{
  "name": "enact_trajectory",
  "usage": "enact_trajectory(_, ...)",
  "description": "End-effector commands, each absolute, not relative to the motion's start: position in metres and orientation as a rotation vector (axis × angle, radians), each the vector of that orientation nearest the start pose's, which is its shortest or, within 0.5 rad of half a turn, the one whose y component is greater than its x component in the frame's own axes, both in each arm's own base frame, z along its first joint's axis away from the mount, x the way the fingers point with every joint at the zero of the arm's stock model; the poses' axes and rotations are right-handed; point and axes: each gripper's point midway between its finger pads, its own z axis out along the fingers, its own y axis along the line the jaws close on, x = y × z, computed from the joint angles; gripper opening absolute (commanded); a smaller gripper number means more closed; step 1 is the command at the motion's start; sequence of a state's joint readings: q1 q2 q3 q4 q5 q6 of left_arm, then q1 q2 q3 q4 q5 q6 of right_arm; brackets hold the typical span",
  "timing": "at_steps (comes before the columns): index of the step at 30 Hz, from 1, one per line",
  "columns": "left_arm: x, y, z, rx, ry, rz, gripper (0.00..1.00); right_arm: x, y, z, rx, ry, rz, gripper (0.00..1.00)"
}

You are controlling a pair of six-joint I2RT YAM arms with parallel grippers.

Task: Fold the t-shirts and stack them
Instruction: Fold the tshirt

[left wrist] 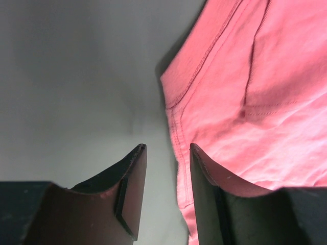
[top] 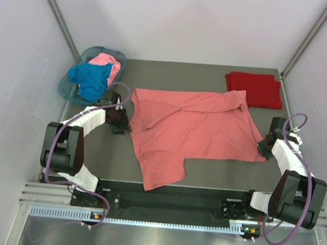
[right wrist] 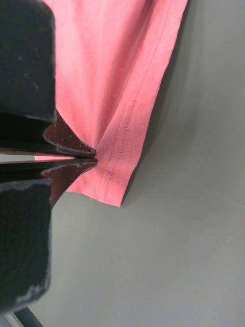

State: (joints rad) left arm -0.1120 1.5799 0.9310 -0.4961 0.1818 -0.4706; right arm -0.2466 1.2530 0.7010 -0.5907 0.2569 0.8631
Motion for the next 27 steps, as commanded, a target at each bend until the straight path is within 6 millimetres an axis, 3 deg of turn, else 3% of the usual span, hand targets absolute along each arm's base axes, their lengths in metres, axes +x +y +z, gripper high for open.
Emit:
enact_trajectory(1, 0.328, -0.088, 0.042, -0.462, 2.664, -0.427, 0.44, 0.253, -0.087, 0.055, 1.444, 2.178, -0.180, 0.00)
enact_trajectory(15, 0.340, -0.091, 0.020, -0.496, 2.689, -0.438, 0.37, 0.254, -0.090, 0.053, 1.415, 2.169, -0.195, 0.00)
enact_trajectory(18, 0.341, -0.089, 0.016, -0.501, 2.698, -0.410, 0.16, 0.252, -0.090, 0.049, 1.421, 2.179, -0.201, 0.00)
enact_trajectory(19, 0.341, -0.087, 0.017, -0.508, 2.702, -0.394, 0.00, 0.252, -0.090, 0.049, 1.423, 2.179, -0.200, 0.00)
enact_trajectory(27, 0.345, -0.048, 0.042, -0.534, 2.669, -0.105, 0.00, 0.252, -0.083, 0.055, 1.393, 2.193, -0.151, 0.00)
